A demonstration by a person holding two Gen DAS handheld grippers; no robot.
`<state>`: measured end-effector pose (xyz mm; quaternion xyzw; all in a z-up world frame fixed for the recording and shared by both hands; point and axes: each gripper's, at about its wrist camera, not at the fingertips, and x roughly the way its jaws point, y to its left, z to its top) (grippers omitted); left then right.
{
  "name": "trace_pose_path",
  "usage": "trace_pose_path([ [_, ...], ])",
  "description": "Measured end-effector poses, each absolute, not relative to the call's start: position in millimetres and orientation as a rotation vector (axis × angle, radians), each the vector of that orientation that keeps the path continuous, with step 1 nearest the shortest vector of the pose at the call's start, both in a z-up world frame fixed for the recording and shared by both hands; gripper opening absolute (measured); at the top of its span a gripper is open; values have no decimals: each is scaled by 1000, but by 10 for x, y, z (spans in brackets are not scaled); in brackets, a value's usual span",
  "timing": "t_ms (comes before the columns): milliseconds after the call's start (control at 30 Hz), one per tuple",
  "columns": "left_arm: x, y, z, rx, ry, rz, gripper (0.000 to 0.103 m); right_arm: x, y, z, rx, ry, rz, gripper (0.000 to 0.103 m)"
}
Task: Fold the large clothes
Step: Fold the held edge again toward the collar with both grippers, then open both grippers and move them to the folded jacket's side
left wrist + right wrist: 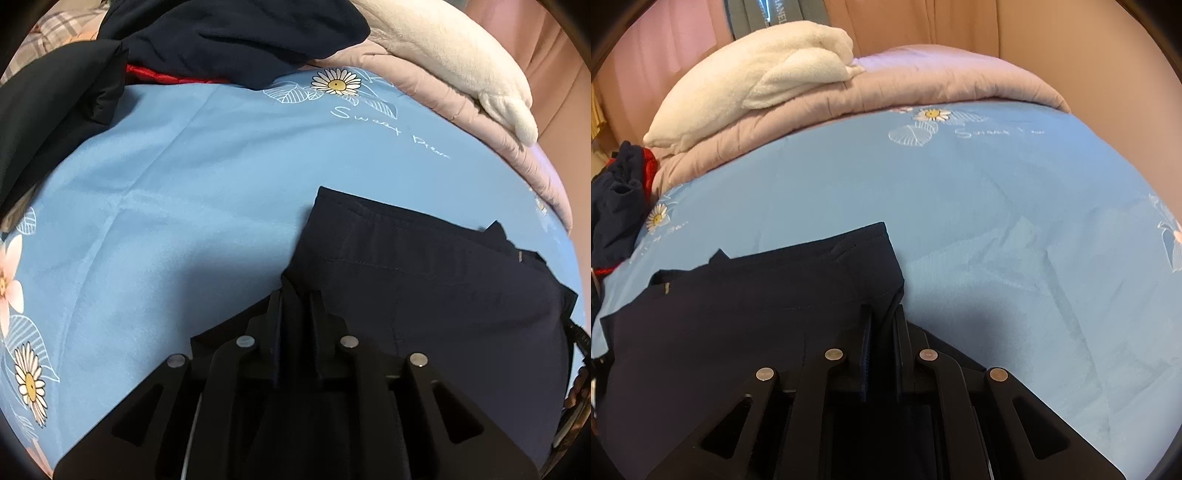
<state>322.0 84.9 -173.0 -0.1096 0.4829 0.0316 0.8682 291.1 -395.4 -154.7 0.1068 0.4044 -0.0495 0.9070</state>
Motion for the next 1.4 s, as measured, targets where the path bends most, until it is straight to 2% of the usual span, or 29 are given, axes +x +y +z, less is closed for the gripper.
trace_pose_path([
  [433,3282,850,-1811,-209,1029,83,17,2984,-3977,-1674,227,883,-101,6],
  [567,3255,844,-1787,-202,1029,102,23,2985,-3978,-1670,229,881,-101,6],
  [700,3106,850,-1668,-191,1030,104,23,2914,-3946,-1599,215,880,-120,9],
  [800,2940,866,-1487,-190,1006,86,28,2770,-3929,-1479,217,875,-129,34],
  [833,2873,882,-1404,-195,991,87,36,2721,-3930,-1435,219,869,-131,51],
  [867,2794,902,-1308,-206,972,87,45,2655,-3931,-1374,221,859,-132,60],
  [1000,2477,953,-966,-237,904,73,72,2301,-3980,-1036,248,793,-109,63],
  [1067,2267,936,-809,-229,866,71,86,2149,-3986,-899,266,765,-101,76],
  [1200,1875,864,-653,-212,815,79,89,1770,-3958,-658,277,711,-93,79],
  [1400,1409,831,-700,-236,808,63,91,1268,-3839,-641,306,676,-74,86],
])
